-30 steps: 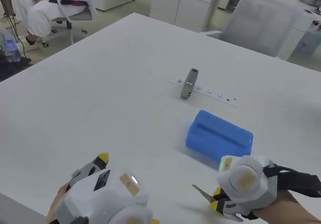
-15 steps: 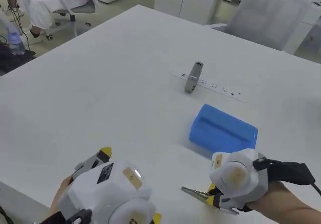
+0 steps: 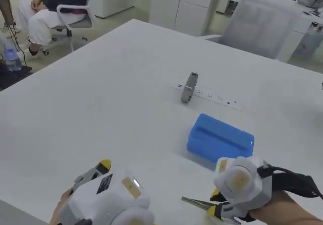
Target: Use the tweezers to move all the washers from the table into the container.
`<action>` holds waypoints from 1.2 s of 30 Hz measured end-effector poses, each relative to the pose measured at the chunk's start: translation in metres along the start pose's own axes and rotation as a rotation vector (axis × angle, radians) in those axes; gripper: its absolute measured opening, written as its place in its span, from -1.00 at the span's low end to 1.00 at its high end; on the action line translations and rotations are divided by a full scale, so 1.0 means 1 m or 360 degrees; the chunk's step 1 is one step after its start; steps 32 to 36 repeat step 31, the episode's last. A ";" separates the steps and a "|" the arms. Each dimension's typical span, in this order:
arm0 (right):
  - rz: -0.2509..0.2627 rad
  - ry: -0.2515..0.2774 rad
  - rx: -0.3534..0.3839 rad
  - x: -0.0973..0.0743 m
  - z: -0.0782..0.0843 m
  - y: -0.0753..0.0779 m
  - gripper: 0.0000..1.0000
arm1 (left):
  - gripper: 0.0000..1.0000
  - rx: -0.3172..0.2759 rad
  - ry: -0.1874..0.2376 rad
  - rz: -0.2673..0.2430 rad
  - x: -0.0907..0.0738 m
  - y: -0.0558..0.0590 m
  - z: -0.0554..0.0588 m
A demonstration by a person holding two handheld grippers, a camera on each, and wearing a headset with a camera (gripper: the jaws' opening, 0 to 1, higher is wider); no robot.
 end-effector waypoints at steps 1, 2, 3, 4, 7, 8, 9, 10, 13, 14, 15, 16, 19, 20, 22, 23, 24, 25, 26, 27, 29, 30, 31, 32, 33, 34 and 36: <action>0.0005 0.0057 0.0076 -0.004 0.001 -0.002 -0.68 | 0.89 -0.0010 0.0004 0.0010 0.000 0.000 0.000; 0.0003 0.0141 0.0197 -0.011 0.004 -0.006 -0.66 | 0.90 -0.0013 0.0005 0.0014 0.000 0.000 0.000; 0.0013 0.0210 0.0297 -0.017 0.007 -0.009 -0.62 | 0.90 -0.0017 0.0015 0.0023 -0.001 0.000 -0.001; 0.0029 0.0306 0.0436 -0.027 0.011 -0.013 -0.57 | 0.91 -0.0024 0.0034 0.0027 -0.002 -0.001 -0.002; 0.0095 0.0440 0.0613 -0.045 0.021 -0.024 -0.43 | 0.94 -0.0063 0.0052 0.0073 -0.003 -0.001 -0.004; 0.0134 0.0476 0.0677 -0.054 0.026 -0.028 -0.37 | 0.94 -0.0083 0.0058 0.0096 -0.004 -0.002 -0.005; 0.0157 0.0495 0.0727 -0.059 0.029 -0.031 -0.33 | 0.95 -0.0094 0.0062 0.0112 -0.004 -0.002 -0.005; 0.0194 0.0534 0.0783 -0.067 0.034 -0.034 -0.28 | 0.95 -0.0104 0.0067 0.0133 -0.005 -0.002 -0.006; 0.0281 0.0579 0.0895 -0.082 0.045 -0.039 -0.08 | 0.95 -0.0117 0.0085 0.0156 -0.008 -0.003 -0.007; 0.0305 0.0595 0.0921 -0.085 0.048 -0.041 0.00 | 0.96 -0.0118 0.0090 0.0161 -0.009 -0.003 -0.008; 0.0328 0.0626 0.0976 -0.090 0.051 -0.045 0.05 | 0.96 -0.0121 0.0096 0.0168 -0.010 -0.004 -0.010; 0.0333 0.0642 0.1008 -0.093 0.054 -0.047 0.10 | 0.97 -0.0119 0.0097 0.0172 -0.011 -0.005 -0.011; 0.0365 0.0711 0.1135 -0.102 0.060 -0.060 0.26 | 0.98 -0.0113 0.0133 0.0169 -0.018 -0.010 -0.020; 0.0367 0.0727 0.1169 -0.103 0.062 -0.063 0.31 | 0.98 -0.0119 0.0147 0.0173 -0.020 -0.011 -0.023; 0.0385 0.0756 0.1230 -0.107 0.063 -0.073 0.37 | 0.98 -0.0144 0.0180 0.0191 -0.025 -0.013 -0.029; 0.0390 0.0776 0.1263 -0.108 0.066 -0.075 0.41 | 0.98 -0.0152 0.0188 0.0199 -0.027 -0.014 -0.031; 0.0401 0.0805 0.1313 -0.108 0.070 -0.077 0.44 | 0.98 -0.0156 0.0197 0.0206 -0.029 -0.014 -0.033; 0.0406 0.0816 0.1342 -0.109 0.070 -0.080 0.48 | 0.98 -0.0162 0.0206 0.0207 -0.031 -0.015 -0.035; 0.0406 0.0820 0.1359 -0.109 0.072 -0.082 0.52 | 0.98 -0.0169 0.0218 0.0208 -0.033 -0.016 -0.037; 0.0407 0.0823 0.1387 -0.109 0.073 -0.085 0.54 | 0.98 -0.0175 0.0230 0.0211 -0.035 -0.016 -0.039; 0.0415 0.0826 0.1421 -0.109 0.077 -0.088 0.61 | 0.98 -0.0181 0.0237 0.0213 -0.038 -0.017 -0.042; 0.0420 0.0822 0.1427 -0.108 0.078 -0.088 0.63 | 0.98 -0.0183 0.0245 0.0213 -0.039 -0.018 -0.043; 0.0423 0.0817 0.1439 -0.108 0.082 -0.087 0.65 | 0.98 -0.0183 0.0248 0.0212 -0.039 -0.018 -0.044; 0.0423 0.0817 0.1439 -0.108 0.082 -0.087 0.65 | 0.98 -0.0183 0.0248 0.0212 -0.039 -0.018 -0.044; 0.0423 0.0817 0.1439 -0.108 0.082 -0.087 0.65 | 0.98 -0.0183 0.0248 0.0212 -0.039 -0.018 -0.044; 0.0423 0.0817 0.1439 -0.108 0.082 -0.087 0.65 | 0.98 -0.0183 0.0248 0.0212 -0.039 -0.018 -0.044; 0.0423 0.0817 0.1439 -0.108 0.082 -0.087 0.65 | 0.98 -0.0183 0.0248 0.0212 -0.039 -0.018 -0.044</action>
Point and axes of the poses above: the centre of the closed fingertips' face, and the gripper's own axes: x roughly forward along the fingers, y roughly to its right, z roughly out of its underside, the point moved 10 cm from there along -x, roughly backward along the fingers, and after that the axes turned 10 degrees about -y, right-handed, at the moved point
